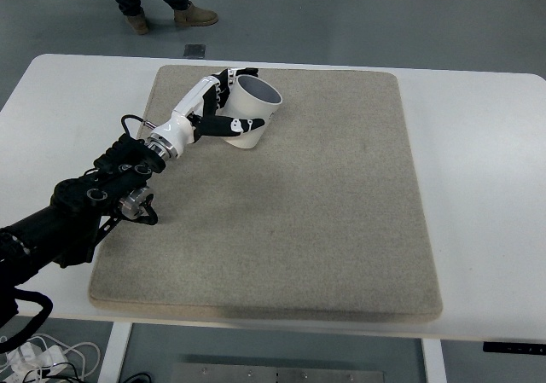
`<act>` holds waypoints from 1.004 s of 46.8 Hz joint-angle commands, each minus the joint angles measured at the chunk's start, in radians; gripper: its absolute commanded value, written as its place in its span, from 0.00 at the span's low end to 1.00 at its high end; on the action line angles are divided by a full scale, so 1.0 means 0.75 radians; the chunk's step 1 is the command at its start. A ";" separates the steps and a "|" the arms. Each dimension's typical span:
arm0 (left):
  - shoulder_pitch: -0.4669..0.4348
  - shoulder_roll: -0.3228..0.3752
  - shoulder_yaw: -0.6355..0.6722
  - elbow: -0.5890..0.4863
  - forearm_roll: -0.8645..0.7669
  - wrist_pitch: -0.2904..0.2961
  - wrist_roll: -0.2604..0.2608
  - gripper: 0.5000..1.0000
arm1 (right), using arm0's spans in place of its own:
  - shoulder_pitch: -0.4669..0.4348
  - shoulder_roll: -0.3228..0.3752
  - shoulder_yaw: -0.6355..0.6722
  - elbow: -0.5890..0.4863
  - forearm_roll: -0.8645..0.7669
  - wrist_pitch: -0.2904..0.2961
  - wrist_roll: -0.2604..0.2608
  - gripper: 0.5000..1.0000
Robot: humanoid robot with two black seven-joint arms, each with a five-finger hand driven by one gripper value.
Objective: Upright white cup
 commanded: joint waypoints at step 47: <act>-0.001 0.008 -0.025 -0.027 -0.022 -0.036 0.000 1.00 | 0.000 0.000 0.000 0.000 0.000 0.000 0.000 0.90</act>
